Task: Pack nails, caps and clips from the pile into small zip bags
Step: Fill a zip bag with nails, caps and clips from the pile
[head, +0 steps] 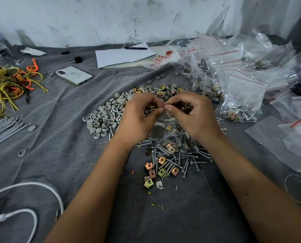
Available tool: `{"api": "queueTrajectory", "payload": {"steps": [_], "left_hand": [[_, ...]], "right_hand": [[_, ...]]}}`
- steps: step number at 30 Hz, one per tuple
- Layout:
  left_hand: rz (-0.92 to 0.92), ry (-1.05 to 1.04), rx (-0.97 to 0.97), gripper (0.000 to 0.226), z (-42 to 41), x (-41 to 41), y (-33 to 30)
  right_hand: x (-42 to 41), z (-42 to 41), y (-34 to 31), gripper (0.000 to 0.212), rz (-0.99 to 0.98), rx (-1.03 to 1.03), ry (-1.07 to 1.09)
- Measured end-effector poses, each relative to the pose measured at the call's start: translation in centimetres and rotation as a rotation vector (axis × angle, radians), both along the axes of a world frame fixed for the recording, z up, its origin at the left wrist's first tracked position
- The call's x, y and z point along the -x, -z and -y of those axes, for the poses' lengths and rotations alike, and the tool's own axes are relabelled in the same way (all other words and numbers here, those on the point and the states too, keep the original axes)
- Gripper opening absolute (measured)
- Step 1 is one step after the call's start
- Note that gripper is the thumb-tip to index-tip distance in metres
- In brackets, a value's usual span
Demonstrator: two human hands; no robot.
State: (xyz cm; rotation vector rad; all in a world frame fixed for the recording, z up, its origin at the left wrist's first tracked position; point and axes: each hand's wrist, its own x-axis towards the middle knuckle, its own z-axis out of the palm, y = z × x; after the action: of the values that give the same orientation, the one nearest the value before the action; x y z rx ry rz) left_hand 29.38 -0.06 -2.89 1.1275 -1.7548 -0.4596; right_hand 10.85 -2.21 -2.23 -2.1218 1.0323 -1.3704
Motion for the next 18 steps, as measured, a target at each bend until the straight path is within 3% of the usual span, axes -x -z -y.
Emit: {"api": "queueTrajectory", "payload": {"steps": [18], "left_hand": [[0.069, 0.006, 0.026, 0.007, -0.49, 0.53, -0.29]], "right_hand": [[0.33, -0.09, -0.23, 0.003, -0.050, -0.106, 0.020]]}}
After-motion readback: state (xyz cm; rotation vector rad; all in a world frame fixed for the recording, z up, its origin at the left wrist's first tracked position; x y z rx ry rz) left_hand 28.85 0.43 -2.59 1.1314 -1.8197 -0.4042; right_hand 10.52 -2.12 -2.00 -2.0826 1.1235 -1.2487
